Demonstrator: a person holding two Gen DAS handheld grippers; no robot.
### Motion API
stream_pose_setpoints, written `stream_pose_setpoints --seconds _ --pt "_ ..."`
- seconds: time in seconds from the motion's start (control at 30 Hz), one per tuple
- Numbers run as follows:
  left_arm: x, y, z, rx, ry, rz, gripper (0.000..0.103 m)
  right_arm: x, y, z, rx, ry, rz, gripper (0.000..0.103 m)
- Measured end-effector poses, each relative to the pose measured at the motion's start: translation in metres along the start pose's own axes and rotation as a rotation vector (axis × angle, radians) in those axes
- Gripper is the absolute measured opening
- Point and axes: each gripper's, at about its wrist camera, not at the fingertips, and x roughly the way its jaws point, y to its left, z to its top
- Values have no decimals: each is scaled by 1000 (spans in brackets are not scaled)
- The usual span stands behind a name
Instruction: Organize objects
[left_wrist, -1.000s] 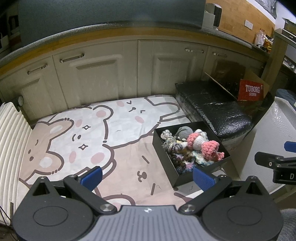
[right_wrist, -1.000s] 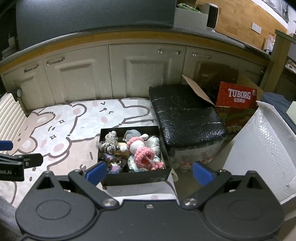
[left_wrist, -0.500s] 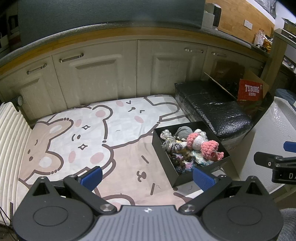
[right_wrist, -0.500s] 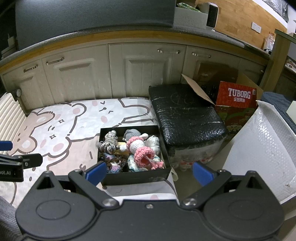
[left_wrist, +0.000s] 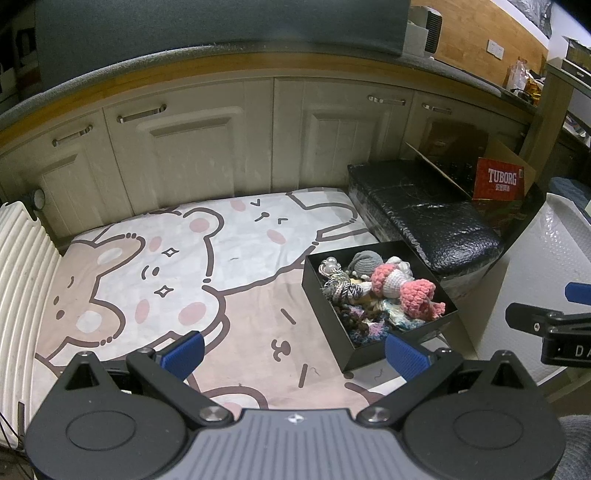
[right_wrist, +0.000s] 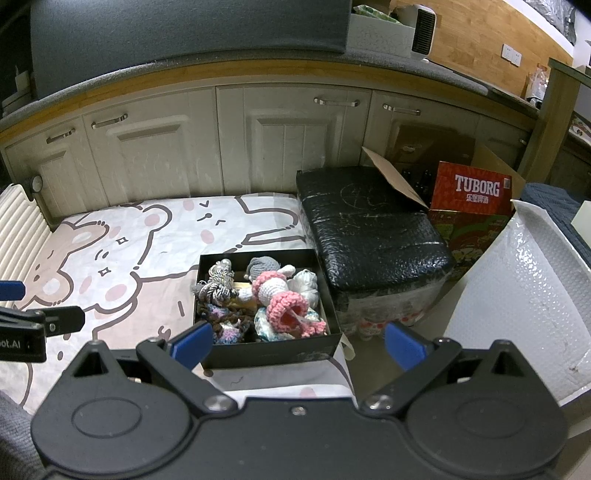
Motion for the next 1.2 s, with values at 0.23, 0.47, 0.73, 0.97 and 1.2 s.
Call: stream_pose_setpoints --seconds 0.23,0.47,0.73,0.97,1.2 --pt "1 -2 -1 -1 1 -3 103 1 -1 -1 0 1 -1 101" --pt "0 -2 0 1 3 -4 103 1 -1 -1 0 0 -1 101" --pt "0 -2 0 -4 4 -9 103 2 -2 -2 2 2 0 101" --pt "1 -2 0 -5 6 -10 103 2 -4 -6 1 2 -3 101" --pt "1 -2 0 -5 6 -10 103 2 -4 -5 2 2 -2 101"
